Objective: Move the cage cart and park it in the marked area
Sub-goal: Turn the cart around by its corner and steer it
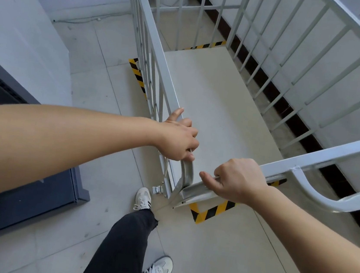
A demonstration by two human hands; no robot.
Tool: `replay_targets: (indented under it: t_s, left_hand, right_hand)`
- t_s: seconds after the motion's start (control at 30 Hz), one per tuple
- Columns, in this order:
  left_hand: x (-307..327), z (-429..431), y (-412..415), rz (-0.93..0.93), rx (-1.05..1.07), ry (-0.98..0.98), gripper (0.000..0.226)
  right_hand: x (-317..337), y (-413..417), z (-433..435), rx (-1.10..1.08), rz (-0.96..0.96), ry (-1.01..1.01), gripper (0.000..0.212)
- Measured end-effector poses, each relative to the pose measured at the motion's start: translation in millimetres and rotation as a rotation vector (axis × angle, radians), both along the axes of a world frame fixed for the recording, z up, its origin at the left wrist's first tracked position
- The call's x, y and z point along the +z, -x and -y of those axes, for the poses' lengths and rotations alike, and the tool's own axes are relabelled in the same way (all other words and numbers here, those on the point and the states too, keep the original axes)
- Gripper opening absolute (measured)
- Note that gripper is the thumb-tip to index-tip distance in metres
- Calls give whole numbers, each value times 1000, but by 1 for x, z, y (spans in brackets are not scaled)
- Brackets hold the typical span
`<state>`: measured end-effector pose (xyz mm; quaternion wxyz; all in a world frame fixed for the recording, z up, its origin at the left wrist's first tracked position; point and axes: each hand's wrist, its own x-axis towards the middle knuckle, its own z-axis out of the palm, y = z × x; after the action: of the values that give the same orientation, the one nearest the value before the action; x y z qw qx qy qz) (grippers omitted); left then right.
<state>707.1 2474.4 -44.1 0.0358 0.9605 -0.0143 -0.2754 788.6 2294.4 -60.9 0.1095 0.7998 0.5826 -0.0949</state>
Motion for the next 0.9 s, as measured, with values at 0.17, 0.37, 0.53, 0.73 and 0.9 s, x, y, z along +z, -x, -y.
replay_targets:
  t_s: [0.17, 0.37, 0.53, 0.73, 0.9]
  left_hand:
    - [1, 1, 1, 8, 9, -1, 36]
    - [0, 1, 1, 24, -10, -11, 36]
    - [-7, -1, 3, 75, -28, 10, 36]
    - [-5, -14, 4, 57, -20, 34, 35]
    - [-6, -29, 6, 49, -25, 34, 35]
  right_hand:
    - [1, -1, -1, 15, -7, -6, 69]
    - [-1, -2, 2, 7, -8, -30, 73]
    - [1, -1, 3, -27, 0, 7, 70]
    - [-4, 1, -6, 5, -8, -53, 73]
    - [-2, 6, -21, -15, -16, -43, 70]
